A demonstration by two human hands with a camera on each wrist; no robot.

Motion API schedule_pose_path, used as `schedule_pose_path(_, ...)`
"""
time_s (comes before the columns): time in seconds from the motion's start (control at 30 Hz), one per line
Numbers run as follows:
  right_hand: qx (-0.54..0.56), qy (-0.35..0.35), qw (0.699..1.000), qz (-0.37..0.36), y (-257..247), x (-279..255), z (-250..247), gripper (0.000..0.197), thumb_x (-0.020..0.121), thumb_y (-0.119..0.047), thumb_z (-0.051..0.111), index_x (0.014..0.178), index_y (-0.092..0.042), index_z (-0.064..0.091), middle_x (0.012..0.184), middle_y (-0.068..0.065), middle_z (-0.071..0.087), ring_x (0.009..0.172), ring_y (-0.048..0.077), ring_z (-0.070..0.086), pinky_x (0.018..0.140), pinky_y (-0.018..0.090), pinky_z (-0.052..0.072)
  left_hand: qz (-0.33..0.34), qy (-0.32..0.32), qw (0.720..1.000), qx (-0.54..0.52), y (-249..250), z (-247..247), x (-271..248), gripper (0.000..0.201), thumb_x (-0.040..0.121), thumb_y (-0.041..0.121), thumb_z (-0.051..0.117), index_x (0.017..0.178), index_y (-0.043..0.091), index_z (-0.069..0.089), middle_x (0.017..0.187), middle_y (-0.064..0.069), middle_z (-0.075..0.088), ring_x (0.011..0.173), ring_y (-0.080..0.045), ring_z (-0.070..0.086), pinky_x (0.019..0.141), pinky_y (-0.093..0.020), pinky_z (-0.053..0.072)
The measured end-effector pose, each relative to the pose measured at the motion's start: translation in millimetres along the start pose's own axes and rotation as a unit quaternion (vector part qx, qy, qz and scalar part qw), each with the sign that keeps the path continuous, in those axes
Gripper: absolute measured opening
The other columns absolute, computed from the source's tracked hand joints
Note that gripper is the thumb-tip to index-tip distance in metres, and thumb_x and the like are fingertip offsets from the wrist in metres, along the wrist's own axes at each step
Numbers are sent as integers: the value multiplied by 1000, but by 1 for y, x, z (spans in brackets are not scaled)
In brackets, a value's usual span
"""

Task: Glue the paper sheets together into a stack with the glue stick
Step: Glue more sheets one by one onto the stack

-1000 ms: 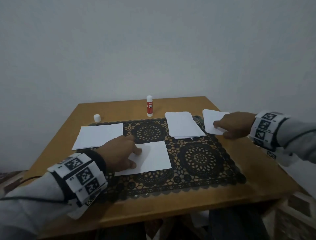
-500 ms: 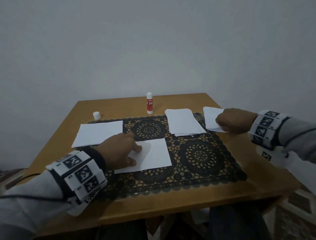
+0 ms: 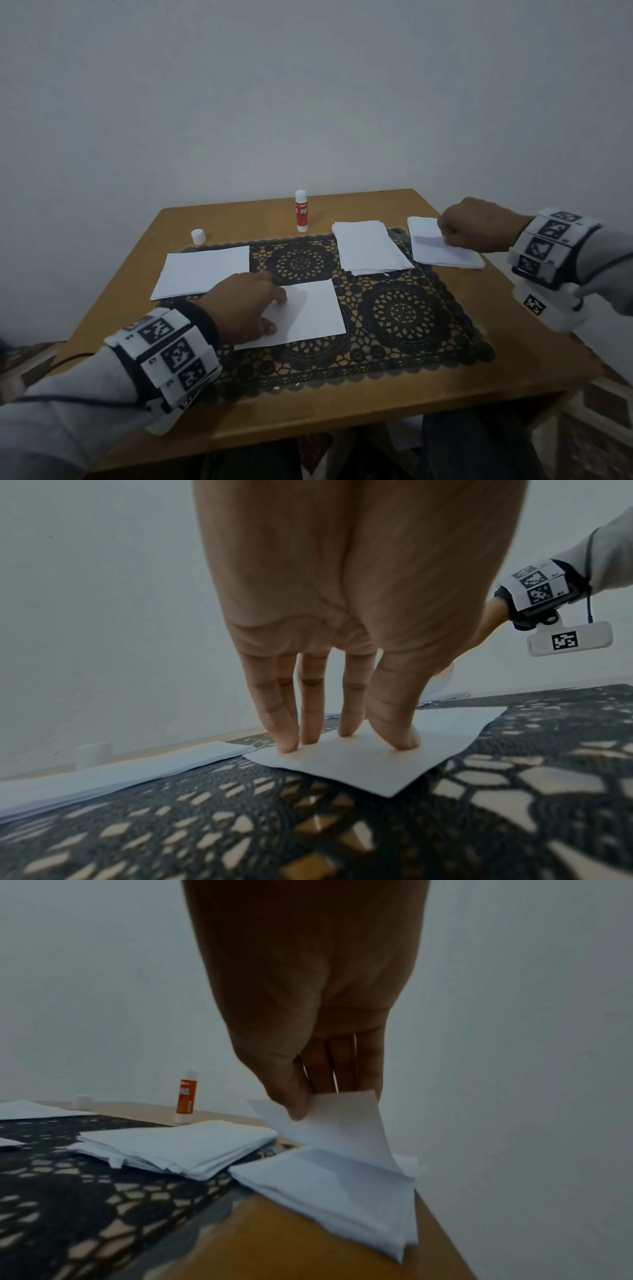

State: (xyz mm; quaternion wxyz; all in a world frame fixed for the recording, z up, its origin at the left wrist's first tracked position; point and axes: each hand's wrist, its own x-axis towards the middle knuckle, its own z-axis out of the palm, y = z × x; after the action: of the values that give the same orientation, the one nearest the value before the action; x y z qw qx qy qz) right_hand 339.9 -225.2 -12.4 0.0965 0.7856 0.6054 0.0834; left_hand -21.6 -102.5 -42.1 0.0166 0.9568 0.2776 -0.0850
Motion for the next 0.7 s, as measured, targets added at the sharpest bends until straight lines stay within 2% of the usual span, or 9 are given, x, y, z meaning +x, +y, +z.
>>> schedule_pose_path(0.13, 28, 137, 990, -20, -8, -13, -25, 28, 91, -14, 57, 64, -14, 50, 56, -1, 51, 53, 18, 47, 51, 30, 34, 1, 9, 1000, -5, 1, 0, -2, 43, 87, 37, 65, 127, 28, 54, 128, 3, 48, 115, -16, 46, 97, -26, 41)
schedule_pose_path(0.23, 57, 236, 966, -89, -34, -20, -51, 21, 89, -15, 60, 69, -11, 54, 59, 0, 52, 57, 22, 46, 52, 32, 35, 2, 13, 1000, 13, 1, -1, -3, 45, 86, 41, 65, 129, 29, 55, 127, 3, 44, 117, -16, 37, 98, -29, 39)
schedule_pose_path(0.33, 104, 278, 941, -165, -73, -30, -76, 13, 88, -19, 64, 77, -12, 64, 65, -3, 57, 65, 18, 47, 57, 30, 35, 0, 11, 1000, -26, 0, -7, -6, 47, 86, 43, 64, 130, 29, 55, 125, 4, 48, 108, -10, 39, 92, -22, 37)
schedule_pose_path(0.43, 307, 273, 896, -168, -108, -41, -88, 8, 85, -18, 71, 80, -13, 70, 66, -8, 62, 61, 9, 53, 60, 19, 40, -14, 71, 981, -178, -8, -23, -13, 32, 87, 37, 65, 117, 27, 64, 101, 15, 62, 88, -2, 56, 81, -18, 44)
schedule_pose_path(0.5, 458, 246, 845, -122, -126, -43, -91, 9, 84, -15, 72, 78, -11, 69, 63, -1, 65, 54, 6, 55, 56, 21, 44, -32, 94, 948, -304, -16, -30, -19, 17, 87, 34, 67, 98, 22, 72, 86, 18, 69, 83, -2, 65, 77, -18, 51)
schedule_pose_path(0.57, 562, 211, 796, -73, -139, -42, -88, 14, 85, -9, 71, 77, -1, 64, 58, 9, 62, 43, 5, 52, 45, 22, 43, -63, 60, 852, -517, -19, -31, -25, 10, 87, 20, 68, 92, 12, 70, 93, 3, 73, 94, -15, 67, 84, -29, 54)
schedule_pose_path(0.6, 594, 187, 781, -49, -144, -40, -85, 16, 86, -8, 71, 77, 4, 62, 57, 12, 61, 41, 7, 52, 43, 22, 43, -74, 65, 806, -584, -22, -31, -27, 10, 88, 15, 67, 95, 8, 68, 97, -3, 72, 95, -20, 66, 83, -34, 54)
schedule_pose_path(0.67, 630, 124, 766, -3, -154, -36, -77, 21, 87, -8, 70, 73, 4, 60, 55, 12, 59, 43, 14, 53, 42, 23, 44, -100, 98, 764, -629, -29, -30, -31, 13, 91, 11, 60, 101, 4, 65, 101, -7, 70, 90, -22, 65, 73, -31, 52)
schedule_pose_path(0.7, 642, 89, 761, 18, -158, -32, -72, 21, 87, -8, 69, 72, 1, 59, 55, 9, 58, 45, 15, 53, 42, 23, 44, -115, 109, 756, -635, -30, -30, -33, 14, 93, 12, 57, 99, 3, 65, 102, -9, 70, 85, -22, 65, 69, -30, 51)
